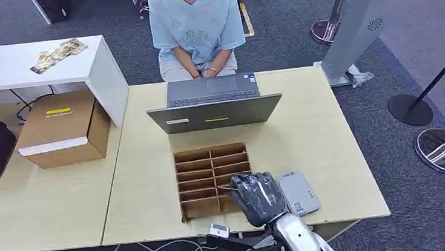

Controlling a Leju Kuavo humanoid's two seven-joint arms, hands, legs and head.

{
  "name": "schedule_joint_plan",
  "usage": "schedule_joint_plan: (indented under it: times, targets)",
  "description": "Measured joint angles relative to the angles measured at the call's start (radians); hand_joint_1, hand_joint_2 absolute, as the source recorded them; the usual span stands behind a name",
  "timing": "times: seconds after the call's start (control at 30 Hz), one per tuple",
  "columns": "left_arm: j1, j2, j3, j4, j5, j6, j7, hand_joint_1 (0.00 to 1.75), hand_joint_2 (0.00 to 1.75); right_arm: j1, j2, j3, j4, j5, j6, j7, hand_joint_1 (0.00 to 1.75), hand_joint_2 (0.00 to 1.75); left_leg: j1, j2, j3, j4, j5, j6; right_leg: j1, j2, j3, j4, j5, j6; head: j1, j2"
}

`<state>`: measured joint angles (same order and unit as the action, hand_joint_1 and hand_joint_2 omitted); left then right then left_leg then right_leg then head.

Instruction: Pass the card to the sensor for recognition and then transmit it.

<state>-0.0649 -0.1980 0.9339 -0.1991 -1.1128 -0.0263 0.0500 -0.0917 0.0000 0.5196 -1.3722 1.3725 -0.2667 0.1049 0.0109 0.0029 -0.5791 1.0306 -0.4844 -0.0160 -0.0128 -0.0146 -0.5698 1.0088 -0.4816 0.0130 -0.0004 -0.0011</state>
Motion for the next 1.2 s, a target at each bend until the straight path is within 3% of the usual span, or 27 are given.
schedule_joint_plan:
  times: [1.2]
  targets:
    - [0.0,-0.001,0.001,0.0,-0.001,0.003,0.0,0.0,0.0,0.002,0.0,0.0,-0.003,-0.042,-0.024,-0.037,1.75,1.75,0.0,0.0,0.0,0.0,0.0,0.0,0.0,0.0,0.0,0.0,0.0,0.0,0.0,0.0]
